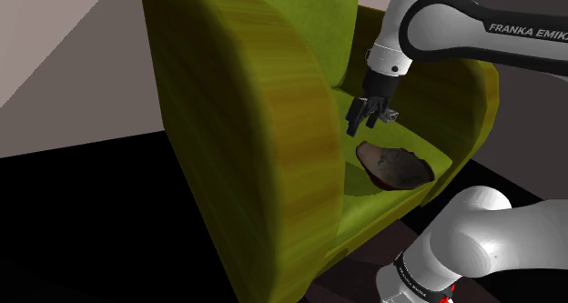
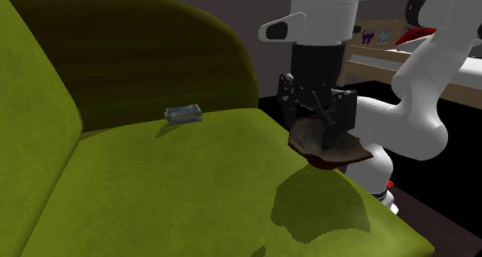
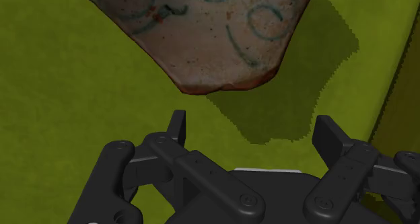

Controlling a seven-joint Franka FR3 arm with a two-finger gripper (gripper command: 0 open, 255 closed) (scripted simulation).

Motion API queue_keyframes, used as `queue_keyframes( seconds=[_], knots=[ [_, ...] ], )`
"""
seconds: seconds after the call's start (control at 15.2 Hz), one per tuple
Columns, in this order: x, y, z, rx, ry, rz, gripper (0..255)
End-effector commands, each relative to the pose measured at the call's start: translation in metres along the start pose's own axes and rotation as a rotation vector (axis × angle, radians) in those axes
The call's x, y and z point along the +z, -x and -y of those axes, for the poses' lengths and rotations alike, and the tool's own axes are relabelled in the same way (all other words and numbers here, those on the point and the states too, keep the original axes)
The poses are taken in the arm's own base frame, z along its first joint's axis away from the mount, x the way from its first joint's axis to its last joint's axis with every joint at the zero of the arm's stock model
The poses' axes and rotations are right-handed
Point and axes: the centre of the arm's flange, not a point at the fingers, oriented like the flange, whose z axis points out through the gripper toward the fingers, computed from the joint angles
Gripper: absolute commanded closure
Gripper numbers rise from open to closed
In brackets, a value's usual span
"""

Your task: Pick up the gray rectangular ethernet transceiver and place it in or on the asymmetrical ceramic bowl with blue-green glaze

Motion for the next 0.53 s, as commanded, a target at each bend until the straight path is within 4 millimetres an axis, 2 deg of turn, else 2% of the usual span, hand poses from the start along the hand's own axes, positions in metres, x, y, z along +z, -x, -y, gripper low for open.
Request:
queue_keyframes(
  seconds=[0.0, 0.46],
  knots=[
    [0.0, 0.0, 0.0, 0.0, 0.0, 0.0, 0],
    [0.013, -0.032, -0.085, 0.022, 0.003, -0.004, 0]
  ],
)
